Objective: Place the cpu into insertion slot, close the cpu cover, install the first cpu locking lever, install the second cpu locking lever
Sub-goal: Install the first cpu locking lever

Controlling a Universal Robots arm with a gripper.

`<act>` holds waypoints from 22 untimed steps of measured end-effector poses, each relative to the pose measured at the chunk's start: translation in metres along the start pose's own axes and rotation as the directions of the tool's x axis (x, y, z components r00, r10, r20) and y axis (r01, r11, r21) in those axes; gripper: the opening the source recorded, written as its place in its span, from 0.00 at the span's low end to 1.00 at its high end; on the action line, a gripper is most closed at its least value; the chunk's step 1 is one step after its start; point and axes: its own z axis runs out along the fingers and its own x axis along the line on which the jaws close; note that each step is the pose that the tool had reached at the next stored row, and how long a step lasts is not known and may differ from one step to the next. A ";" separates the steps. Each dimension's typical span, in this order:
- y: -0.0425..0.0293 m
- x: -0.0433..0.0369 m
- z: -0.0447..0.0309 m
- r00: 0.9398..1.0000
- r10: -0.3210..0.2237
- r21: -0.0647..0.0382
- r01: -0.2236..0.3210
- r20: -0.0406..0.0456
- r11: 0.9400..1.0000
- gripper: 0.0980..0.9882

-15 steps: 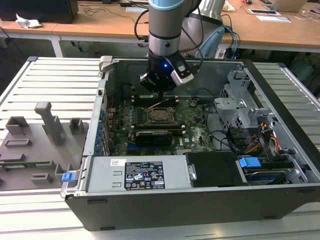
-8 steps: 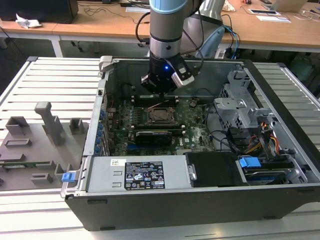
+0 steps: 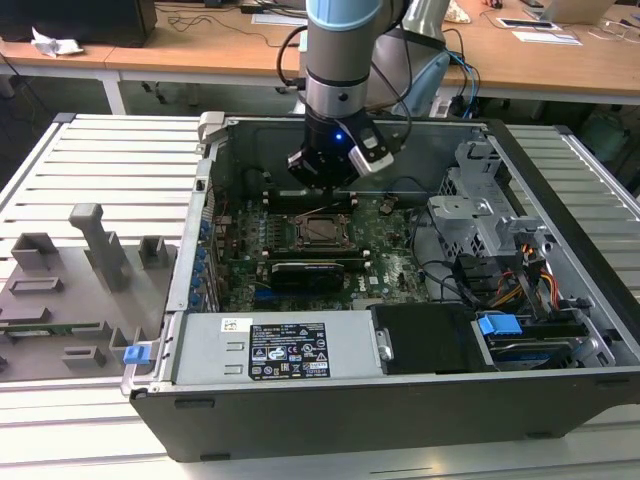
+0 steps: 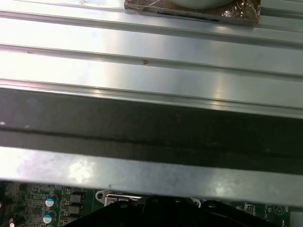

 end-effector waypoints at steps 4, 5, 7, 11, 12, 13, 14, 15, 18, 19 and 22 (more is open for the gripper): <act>-0.0002 -0.0016 0.0012 1.000 0.015 -0.005 -0.015 0.002 1.000 0.01; -0.0003 -0.0017 0.0015 1.000 0.017 -0.006 -0.017 0.002 1.000 0.01; -0.0003 -0.0019 0.0024 1.000 0.021 -0.009 -0.021 0.003 1.000 0.01; -0.0010 -0.0021 0.0053 1.000 0.023 -0.012 -0.023 0.003 1.000 0.01; -0.0012 -0.0023 0.0065 1.000 0.023 -0.012 -0.023 0.003 1.000 0.01; -0.0014 -0.0026 0.0076 1.000 0.023 -0.012 -0.023 0.003 1.000 0.01; -0.0016 -0.0035 0.0092 1.000 0.024 -0.012 -0.024 0.003 1.000 0.01; -0.0018 -0.0044 0.0110 1.000 0.025 -0.012 -0.025 0.003 1.000 0.01; -0.0022 -0.0054 0.0136 1.000 0.026 -0.012 -0.026 0.003 1.000 0.01; -0.0022 -0.0055 0.0141 1.000 0.026 -0.012 -0.026 0.003 1.000 0.01; -0.0024 -0.0057 0.0153 1.000 0.027 -0.012 -0.027 0.003 1.000 0.01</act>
